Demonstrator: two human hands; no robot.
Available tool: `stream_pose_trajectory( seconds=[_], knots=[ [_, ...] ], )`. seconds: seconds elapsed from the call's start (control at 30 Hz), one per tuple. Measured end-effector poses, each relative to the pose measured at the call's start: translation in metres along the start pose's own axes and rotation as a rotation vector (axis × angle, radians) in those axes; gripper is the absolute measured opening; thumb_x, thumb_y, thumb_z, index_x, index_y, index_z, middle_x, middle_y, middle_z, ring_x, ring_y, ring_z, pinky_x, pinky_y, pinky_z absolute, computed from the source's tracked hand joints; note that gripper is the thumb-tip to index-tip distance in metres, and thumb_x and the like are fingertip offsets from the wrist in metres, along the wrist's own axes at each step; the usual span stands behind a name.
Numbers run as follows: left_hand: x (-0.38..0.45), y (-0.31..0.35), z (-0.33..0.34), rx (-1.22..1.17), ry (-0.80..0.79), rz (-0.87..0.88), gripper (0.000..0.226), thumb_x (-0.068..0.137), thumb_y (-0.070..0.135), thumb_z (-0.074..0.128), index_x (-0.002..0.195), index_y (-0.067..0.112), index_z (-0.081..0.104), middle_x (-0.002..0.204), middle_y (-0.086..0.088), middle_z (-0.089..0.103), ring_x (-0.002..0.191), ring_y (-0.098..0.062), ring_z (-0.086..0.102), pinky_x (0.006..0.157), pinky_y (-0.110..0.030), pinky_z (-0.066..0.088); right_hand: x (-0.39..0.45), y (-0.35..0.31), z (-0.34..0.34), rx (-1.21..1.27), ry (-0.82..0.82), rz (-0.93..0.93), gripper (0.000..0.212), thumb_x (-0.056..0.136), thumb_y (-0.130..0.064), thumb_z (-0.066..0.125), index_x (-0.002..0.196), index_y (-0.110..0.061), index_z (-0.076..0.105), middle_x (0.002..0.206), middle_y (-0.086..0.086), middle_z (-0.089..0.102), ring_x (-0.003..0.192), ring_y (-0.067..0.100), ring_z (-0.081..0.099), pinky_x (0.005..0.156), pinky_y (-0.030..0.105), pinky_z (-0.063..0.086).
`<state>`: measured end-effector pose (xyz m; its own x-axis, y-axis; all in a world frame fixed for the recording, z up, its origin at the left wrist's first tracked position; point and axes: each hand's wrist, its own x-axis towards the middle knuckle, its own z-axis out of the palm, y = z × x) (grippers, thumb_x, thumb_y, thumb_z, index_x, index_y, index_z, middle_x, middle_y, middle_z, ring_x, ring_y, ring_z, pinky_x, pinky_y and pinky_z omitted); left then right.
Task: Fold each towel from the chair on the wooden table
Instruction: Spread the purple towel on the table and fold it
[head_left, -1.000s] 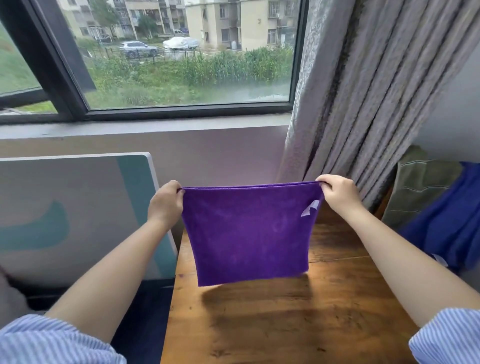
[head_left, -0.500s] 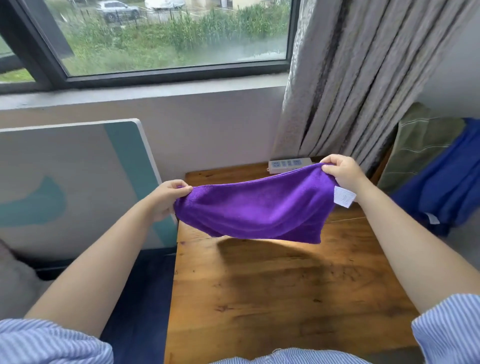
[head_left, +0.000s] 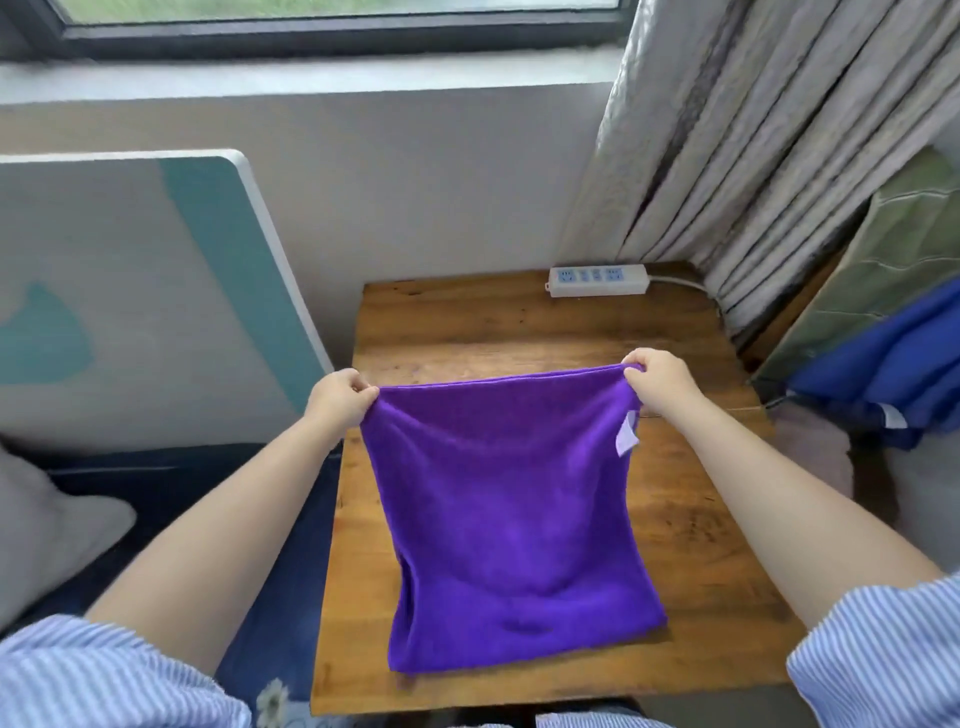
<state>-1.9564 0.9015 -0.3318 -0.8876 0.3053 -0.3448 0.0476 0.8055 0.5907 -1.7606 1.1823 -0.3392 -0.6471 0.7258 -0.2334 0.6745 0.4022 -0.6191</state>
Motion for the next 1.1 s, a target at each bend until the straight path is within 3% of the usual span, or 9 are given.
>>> stream_pose_trajectory(
  seconds=[0.13,0.37,0.63,0.8,0.9,1.0,1.1],
  knots=[
    [0.029,-0.005,0.025,0.149,0.074,-0.04,0.019,0.091,0.019,0.051,0.095,0.006,0.064,0.105,-0.014,0.065,0.1,-0.031,0.057,0.077,-0.031,0.043,0.031,0.008,0.02,-0.123,-0.038,-0.001,0.027,0.086,-0.003,0.043,0.102,-0.005,0.065,0.109,0.015,0.066,0.103,0.029,0.056,0.081,0.029,0.042],
    [0.097,0.008,0.056,0.213,0.172,-0.02,0.022,0.094,0.021,0.046,0.099,0.006,0.061,0.107,-0.018,0.064,0.105,-0.035,0.054,0.083,-0.038,0.044,0.107,0.011,0.031,-0.121,-0.037,-0.05,0.023,0.088,-0.004,0.048,0.101,-0.001,0.067,0.11,0.016,0.066,0.105,0.03,0.057,0.087,0.029,0.041],
    [0.18,0.005,0.107,0.317,0.179,-0.018,0.025,0.096,0.02,0.041,0.106,0.002,0.055,0.112,-0.022,0.061,0.107,-0.039,0.053,0.084,-0.041,0.043,0.192,0.034,0.077,-0.119,-0.05,0.064,0.022,0.091,-0.01,0.048,0.102,-0.003,0.066,0.108,0.016,0.066,0.102,0.029,0.056,0.076,0.024,0.036],
    [0.212,-0.009,0.132,0.356,0.203,-0.008,0.027,0.097,0.02,0.04,0.105,-0.001,0.054,0.109,-0.025,0.06,0.105,-0.042,0.052,0.084,-0.046,0.044,0.22,0.053,0.102,-0.146,-0.042,0.072,0.024,0.091,-0.012,0.05,0.108,-0.003,0.064,0.115,0.017,0.062,0.108,0.031,0.054,0.083,0.027,0.039],
    [0.22,-0.018,0.14,0.411,0.239,-0.006,0.028,0.095,0.022,0.043,0.101,-0.003,0.054,0.106,-0.027,0.059,0.101,-0.042,0.052,0.082,-0.048,0.047,0.226,0.064,0.111,-0.157,0.039,0.029,0.021,0.088,-0.013,0.056,0.104,-0.003,0.065,0.104,0.016,0.064,0.1,0.031,0.057,0.076,0.024,0.036],
    [0.216,-0.027,0.143,0.382,0.287,-0.054,0.034,0.093,0.025,0.047,0.112,-0.003,0.052,0.112,-0.027,0.057,0.107,-0.042,0.048,0.087,-0.048,0.042,0.222,0.074,0.114,0.034,0.1,0.088,0.024,0.083,-0.013,0.062,0.105,-0.001,0.063,0.084,0.008,0.057,0.084,0.022,0.055,0.075,0.026,0.04],
    [0.203,-0.027,0.139,0.306,0.334,-0.02,0.044,0.093,0.026,0.048,0.127,-0.003,0.045,0.123,-0.027,0.052,0.117,-0.041,0.043,0.098,-0.045,0.034,0.217,0.072,0.106,0.284,0.177,0.15,0.029,0.086,-0.011,0.058,0.113,-0.001,0.058,0.094,0.009,0.057,0.08,0.011,0.053,0.066,0.009,0.043]
  ],
)
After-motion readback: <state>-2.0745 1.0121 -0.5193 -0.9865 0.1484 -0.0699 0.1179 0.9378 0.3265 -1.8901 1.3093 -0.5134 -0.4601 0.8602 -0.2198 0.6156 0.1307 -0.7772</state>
